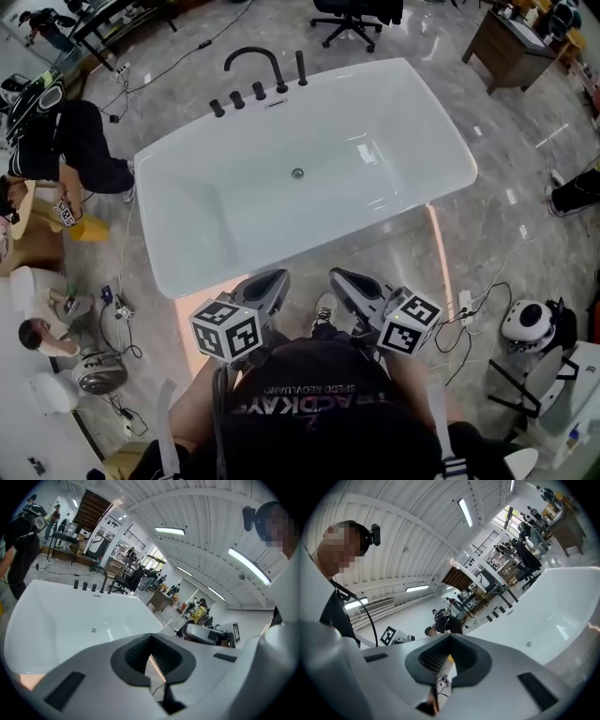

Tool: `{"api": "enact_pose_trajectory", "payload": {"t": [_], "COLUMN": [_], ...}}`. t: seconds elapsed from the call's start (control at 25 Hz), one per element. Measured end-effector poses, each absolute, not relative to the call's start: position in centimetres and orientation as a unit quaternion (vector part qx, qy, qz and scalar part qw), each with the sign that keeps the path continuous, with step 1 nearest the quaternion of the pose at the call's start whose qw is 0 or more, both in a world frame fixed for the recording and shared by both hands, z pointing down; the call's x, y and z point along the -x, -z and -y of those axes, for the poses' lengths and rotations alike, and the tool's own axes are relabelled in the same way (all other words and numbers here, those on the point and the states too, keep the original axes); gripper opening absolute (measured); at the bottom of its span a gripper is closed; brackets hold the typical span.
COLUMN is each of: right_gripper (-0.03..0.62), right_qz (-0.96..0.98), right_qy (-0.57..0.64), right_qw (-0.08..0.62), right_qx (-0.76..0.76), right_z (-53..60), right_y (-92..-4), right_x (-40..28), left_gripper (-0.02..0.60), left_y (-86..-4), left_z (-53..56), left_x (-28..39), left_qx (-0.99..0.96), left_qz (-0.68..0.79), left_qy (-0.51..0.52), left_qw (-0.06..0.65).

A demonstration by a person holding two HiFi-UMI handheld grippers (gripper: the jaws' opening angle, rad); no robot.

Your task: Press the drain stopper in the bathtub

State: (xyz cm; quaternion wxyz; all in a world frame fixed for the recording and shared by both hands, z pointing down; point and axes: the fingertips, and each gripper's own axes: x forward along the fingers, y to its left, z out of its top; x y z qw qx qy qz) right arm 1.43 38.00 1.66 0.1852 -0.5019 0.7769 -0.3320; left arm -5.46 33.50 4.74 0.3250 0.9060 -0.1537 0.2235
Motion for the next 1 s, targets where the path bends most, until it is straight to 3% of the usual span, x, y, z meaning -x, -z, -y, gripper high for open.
{"api": "enact_pose_trajectory", "payload": {"t": [1.0], "right_gripper": [0.015], "right_qz": [-0.785], "right_qy": [0.342], "right_qw": [0.168], "right_qx": [0.489], "right_z": [-33.6], "right_y": [-1.1], "right_x": [-2.7], "left_gripper": [0.003], "left_y": [-3.9], "left_z": [-28.8], "left_x": [5.6], "left_qx": [-0.901], "left_qz": [0.188], "left_qy": [-0.195], "left_qw": [0.339]}}
